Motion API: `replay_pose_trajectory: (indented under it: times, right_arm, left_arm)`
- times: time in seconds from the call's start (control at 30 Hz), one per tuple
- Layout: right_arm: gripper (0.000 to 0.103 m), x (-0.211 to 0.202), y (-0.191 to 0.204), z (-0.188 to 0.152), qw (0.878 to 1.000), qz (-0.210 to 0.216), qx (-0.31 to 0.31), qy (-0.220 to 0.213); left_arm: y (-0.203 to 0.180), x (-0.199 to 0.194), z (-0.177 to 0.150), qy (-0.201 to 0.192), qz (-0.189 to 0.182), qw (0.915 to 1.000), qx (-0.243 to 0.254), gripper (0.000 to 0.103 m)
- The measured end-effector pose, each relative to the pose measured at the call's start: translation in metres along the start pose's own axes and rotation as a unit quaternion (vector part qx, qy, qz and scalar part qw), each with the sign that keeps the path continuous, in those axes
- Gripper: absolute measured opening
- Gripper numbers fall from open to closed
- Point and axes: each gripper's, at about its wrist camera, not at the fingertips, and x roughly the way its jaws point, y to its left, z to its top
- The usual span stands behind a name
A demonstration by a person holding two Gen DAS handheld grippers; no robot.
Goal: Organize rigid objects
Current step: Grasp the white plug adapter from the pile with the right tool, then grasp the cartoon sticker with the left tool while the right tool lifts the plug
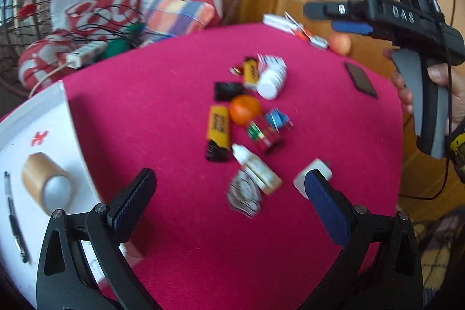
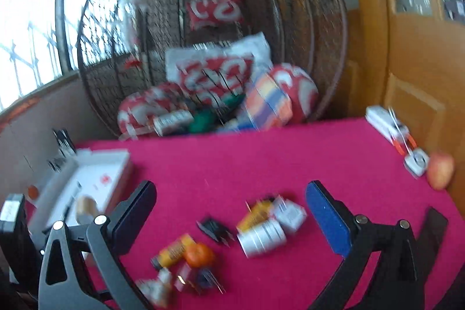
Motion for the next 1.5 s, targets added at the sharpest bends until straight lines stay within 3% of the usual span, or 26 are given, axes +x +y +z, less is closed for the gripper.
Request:
replay_pose_trajectory:
  times: [0.17,0.3,0.33,0.43,0.6,0.67,0.7,0.77,0.87,0.93,1.07,1.2,1.3,1.5]
  right_arm:
    - [0.1,0.0,0.01,-0.067,0.995,0.025,-0.03,0.089]
    - [0.079,0.008,0.038,-0.098,0.984,0.052,-0.095,0.138]
    - [0.069,0.012,0.039,-0.102,0.982,0.062,-0.094,0.149]
    - [0.065,0.018,0.042,-0.106,0.978,0.102,-0.095,0.158]
    - [0.056,0.024,0.06,-0.11,0.962,0.15,-0.152,0.17]
    - [0.039,0.03,0.068,-0.116,0.956,0.148,-0.181,0.176]
    - [0.037,0.034,0.067,-0.119,0.954,0.148,-0.19,0.181]
    - [0.037,0.035,0.063,-0.12,0.953,0.157,-0.188,0.177]
    - [0.037,0.03,0.042,-0.119,0.959,0.151,-0.173,0.166]
    - [0.037,0.034,0.02,-0.112,0.967,0.14,-0.142,0.16]
    - [0.037,0.04,-0.018,-0.1,0.975,0.146,-0.086,0.145]
    - [0.037,0.054,-0.028,-0.094,0.968,0.187,-0.066,0.151]
    - [0.037,0.061,-0.027,-0.09,0.962,0.213,-0.064,0.157]
    - [0.037,0.059,-0.037,-0.092,0.952,0.255,-0.022,0.168]
  left_arm:
    - [-0.001,0.023,-0.007,0.042,-0.023,0.9988,-0.001,0.103]
    - [-0.002,0.027,-0.01,0.052,-0.008,0.9985,0.011,0.103]
    - [-0.001,0.026,-0.013,0.054,-0.005,0.9985,0.01,0.103]
    - [-0.001,0.022,-0.014,0.055,0.01,0.9984,0.011,0.103]
    - [-0.001,0.009,-0.016,0.045,0.045,0.9979,0.008,0.103]
    - [0.002,0.008,-0.014,0.051,0.051,0.9974,-0.009,0.103]
    - [0.002,0.009,-0.013,0.053,0.053,0.997,-0.015,0.103]
    - [-0.002,0.01,-0.01,0.05,0.052,0.9972,-0.021,0.101]
    - [-0.008,0.02,-0.008,0.061,0.047,0.9967,-0.024,0.085]
    - [-0.011,0.033,-0.009,0.084,0.068,0.9941,-0.013,0.07]
    - [-0.012,0.044,-0.009,0.106,0.081,0.991,-0.006,0.069]
    - [-0.013,0.055,0.002,0.113,0.089,0.9895,-0.007,0.069]
    - [-0.015,0.059,0.007,0.117,0.066,0.9909,-0.015,0.049]
    - [-0.022,0.057,0.007,0.128,0.095,0.9866,-0.035,0.049]
